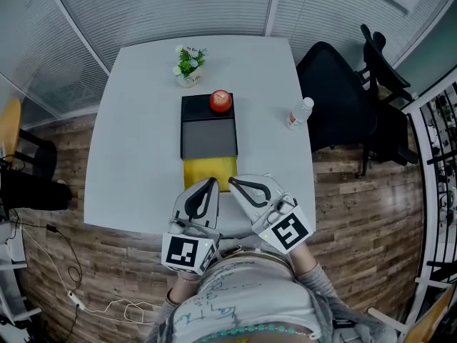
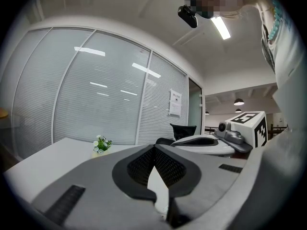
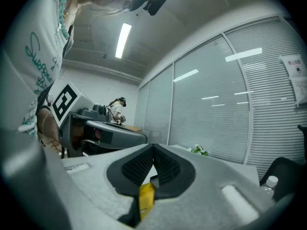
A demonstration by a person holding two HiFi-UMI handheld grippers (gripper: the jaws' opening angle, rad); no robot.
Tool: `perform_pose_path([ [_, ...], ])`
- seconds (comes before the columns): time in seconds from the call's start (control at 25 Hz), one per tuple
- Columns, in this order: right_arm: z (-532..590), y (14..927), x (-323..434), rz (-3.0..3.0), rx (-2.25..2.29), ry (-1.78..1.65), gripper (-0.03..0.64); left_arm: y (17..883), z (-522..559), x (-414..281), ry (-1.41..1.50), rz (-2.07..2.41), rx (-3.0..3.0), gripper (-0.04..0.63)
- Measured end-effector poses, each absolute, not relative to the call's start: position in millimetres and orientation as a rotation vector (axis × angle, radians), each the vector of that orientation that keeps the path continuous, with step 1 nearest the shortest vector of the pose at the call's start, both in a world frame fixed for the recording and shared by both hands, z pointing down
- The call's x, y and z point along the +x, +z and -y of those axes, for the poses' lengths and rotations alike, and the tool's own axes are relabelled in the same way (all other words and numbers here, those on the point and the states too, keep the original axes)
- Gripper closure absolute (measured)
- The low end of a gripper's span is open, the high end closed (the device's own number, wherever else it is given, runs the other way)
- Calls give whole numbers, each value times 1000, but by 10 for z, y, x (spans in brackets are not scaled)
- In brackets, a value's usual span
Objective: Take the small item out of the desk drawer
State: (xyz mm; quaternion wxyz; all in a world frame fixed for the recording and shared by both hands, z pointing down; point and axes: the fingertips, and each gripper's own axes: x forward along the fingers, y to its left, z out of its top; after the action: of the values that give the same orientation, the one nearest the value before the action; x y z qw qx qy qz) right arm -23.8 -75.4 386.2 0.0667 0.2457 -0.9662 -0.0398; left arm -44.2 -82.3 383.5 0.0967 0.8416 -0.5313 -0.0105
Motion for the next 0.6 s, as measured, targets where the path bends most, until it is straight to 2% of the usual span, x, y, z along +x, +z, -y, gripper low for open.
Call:
perform_pose_path([
  [0.6, 780, 3906, -189, 2887, 706, -118, 615, 3938, 793, -372, 13, 1540, 2517, 598],
])
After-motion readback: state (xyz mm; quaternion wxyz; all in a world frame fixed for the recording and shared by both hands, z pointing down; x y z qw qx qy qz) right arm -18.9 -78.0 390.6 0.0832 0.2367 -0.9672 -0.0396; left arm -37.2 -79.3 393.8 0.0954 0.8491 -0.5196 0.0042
